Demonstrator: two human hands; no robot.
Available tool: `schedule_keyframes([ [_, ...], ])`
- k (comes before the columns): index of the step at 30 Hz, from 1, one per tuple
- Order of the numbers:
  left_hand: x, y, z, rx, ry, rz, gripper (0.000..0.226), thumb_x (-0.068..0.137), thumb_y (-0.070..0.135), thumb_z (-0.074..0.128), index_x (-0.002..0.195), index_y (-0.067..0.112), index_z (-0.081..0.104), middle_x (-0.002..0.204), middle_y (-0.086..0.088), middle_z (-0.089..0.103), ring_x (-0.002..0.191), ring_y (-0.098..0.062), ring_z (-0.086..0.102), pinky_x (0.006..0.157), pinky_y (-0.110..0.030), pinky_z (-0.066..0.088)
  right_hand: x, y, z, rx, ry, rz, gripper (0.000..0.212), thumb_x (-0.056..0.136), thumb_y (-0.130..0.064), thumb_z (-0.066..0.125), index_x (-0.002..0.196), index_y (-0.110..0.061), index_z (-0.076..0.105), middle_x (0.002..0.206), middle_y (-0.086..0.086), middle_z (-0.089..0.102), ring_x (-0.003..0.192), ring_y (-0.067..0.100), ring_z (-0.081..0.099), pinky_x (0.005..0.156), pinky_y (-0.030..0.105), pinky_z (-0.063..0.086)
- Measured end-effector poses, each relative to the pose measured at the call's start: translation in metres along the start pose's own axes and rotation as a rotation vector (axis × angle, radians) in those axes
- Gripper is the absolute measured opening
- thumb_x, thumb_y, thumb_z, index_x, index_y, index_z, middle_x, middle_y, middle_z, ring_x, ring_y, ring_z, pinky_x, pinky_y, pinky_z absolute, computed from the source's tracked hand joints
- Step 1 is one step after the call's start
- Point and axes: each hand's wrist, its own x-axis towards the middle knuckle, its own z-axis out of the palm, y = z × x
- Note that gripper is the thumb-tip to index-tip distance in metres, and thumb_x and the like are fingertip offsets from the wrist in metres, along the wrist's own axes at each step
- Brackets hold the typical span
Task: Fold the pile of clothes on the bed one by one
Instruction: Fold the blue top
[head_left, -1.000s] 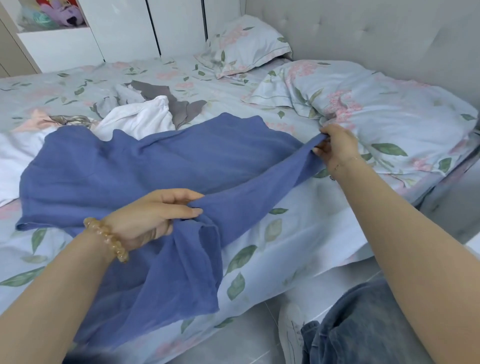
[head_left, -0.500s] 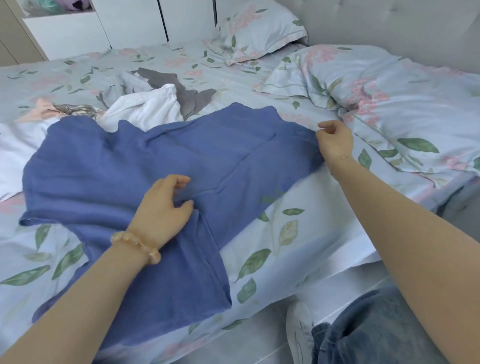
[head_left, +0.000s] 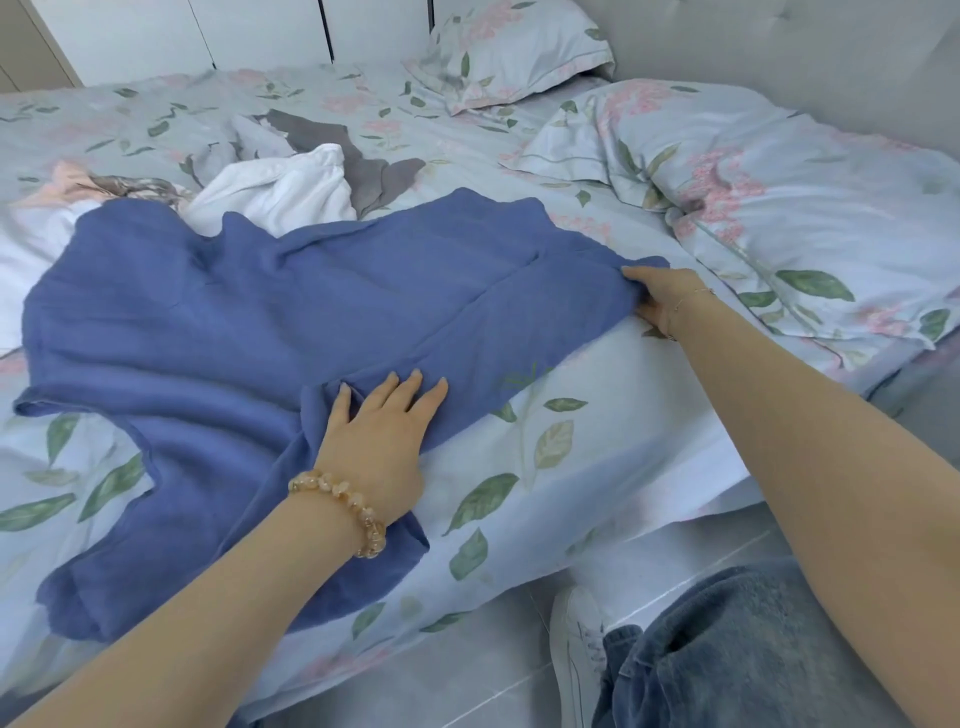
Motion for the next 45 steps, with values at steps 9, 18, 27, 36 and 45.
schedule_keyframes([
  [9, -0.004, -0.012, -0.017, -0.025, -0.21, 0.171, 0.087, 0.088, -0.009, 0.034, 0.15, 0.032, -0.012, 0.16, 0.005, -0.012, 0.148, -0.017, -0.007, 0.119, -0.046, 0.01, -0.008, 0.014, -0.046, 0.117, 0.051, -0.151, 0.039, 0.093, 0.001, 0.057, 0.131, 0.002, 0.051, 0.12, 0.013, 0.058, 0.105, 0.026, 0.056, 0.073, 0.034, 0.054],
  [18, -0.036, -0.007, -0.022, 0.068, -0.314, 0.306, 0.094, 0.084, -0.013, 0.033, 0.145, 0.035, -0.02, 0.16, 0.01, -0.013, 0.148, -0.016, -0.006, 0.118, -0.043, 0.014, -0.04, 0.032, -0.096, -0.039, 0.077, -0.211, 0.027, 0.091, 0.009, 0.054, 0.116, -0.001, 0.056, 0.094, 0.012, 0.061, 0.084, 0.025, 0.06, 0.05, 0.022, 0.057],
  [27, -0.036, -0.018, -0.027, -0.212, 0.035, 0.175, 0.085, 0.061, 0.081, 0.007, 0.131, 0.05, 0.045, 0.139, 0.032, 0.036, 0.134, 0.001, 0.028, 0.105, -0.031, 0.012, -0.045, 0.024, -0.07, -1.066, 0.224, -0.65, 0.052, 0.081, -0.005, 0.061, 0.132, -0.004, 0.053, 0.135, 0.017, 0.05, 0.123, 0.037, 0.045, 0.098, 0.041, 0.041],
  [36, 0.012, -0.04, -0.002, -0.448, 0.199, -0.063, 0.01, 0.089, 0.037, 0.06, 0.092, 0.028, 0.058, 0.091, 0.008, 0.058, 0.094, -0.021, 0.059, 0.086, -0.04, 0.046, -0.039, 0.018, -0.001, -1.234, -0.157, -1.0, 0.009, 0.089, -0.019, 0.063, 0.096, -0.016, 0.07, 0.105, 0.002, 0.067, 0.109, 0.029, 0.053, 0.094, 0.039, 0.04],
  [45, 0.01, -0.024, -0.006, -0.283, 0.456, -0.106, 0.043, 0.098, 0.045, 0.039, 0.131, 0.018, 0.049, 0.126, -0.003, 0.055, 0.116, -0.028, 0.052, 0.102, -0.045, 0.032, -0.054, 0.025, 0.021, -1.182, -0.044, -1.109, 0.032, 0.09, -0.011, 0.056, 0.121, -0.007, 0.063, 0.134, 0.014, 0.056, 0.126, 0.035, 0.048, 0.104, 0.042, 0.036],
])
